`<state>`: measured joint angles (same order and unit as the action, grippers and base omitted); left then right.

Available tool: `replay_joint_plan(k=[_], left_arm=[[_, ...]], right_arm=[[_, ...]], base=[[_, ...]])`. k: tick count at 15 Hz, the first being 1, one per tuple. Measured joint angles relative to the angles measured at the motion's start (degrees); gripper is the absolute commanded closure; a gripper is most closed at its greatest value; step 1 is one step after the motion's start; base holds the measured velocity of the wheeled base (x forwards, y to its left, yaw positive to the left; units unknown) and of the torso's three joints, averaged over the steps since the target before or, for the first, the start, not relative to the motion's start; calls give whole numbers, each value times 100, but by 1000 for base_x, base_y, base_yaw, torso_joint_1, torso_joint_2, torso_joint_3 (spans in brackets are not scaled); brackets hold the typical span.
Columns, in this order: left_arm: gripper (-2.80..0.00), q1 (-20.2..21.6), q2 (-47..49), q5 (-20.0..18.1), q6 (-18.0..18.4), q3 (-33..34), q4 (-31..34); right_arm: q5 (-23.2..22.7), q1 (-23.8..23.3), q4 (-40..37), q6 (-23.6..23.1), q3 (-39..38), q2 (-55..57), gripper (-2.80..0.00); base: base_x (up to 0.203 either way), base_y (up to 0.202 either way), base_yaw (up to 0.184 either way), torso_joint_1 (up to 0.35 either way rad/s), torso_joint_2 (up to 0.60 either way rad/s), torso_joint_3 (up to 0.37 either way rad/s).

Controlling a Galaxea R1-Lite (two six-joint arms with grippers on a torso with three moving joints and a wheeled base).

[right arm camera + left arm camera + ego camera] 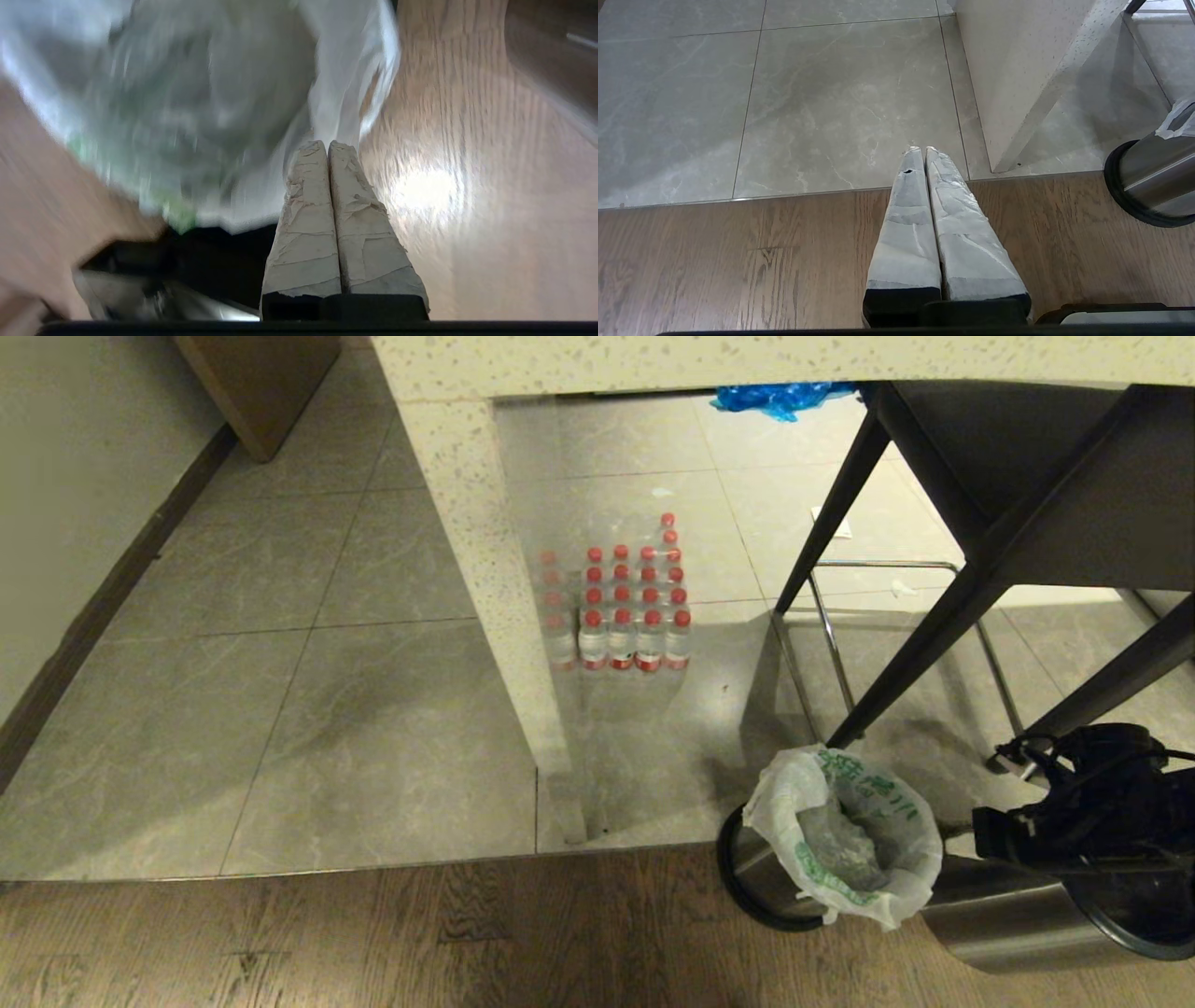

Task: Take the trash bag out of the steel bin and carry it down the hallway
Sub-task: Pick up the trash bag

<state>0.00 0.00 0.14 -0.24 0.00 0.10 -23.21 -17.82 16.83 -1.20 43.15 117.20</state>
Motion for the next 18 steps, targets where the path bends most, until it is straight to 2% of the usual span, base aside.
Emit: replay_joint_plan(k=[6,9,11,15,18], left_arm=[[0,0,0,2,0,0,0],[0,0,0,2,1,0,-2],[0,0,0,0,0,0,-2],[0,0,0,1,0,0,0],[0,0,0,2,-2,0,0]], right_arm=[[78,27,-268,-125,-118,-369,0],[729,152,-258,-418,-168,-497,0],[960,375,-267,-527,-154,-589,0],[1219,1261,-217,-529,-154,-690,0],[1326,1685,-300,-521,-226,-781,0]], base=[[0,0,0,0,0,0],[0,0,0,0,0,0],[0,0,0,0,0,0],[0,0,0,0,0,0],[0,0,0,0,0,0]])
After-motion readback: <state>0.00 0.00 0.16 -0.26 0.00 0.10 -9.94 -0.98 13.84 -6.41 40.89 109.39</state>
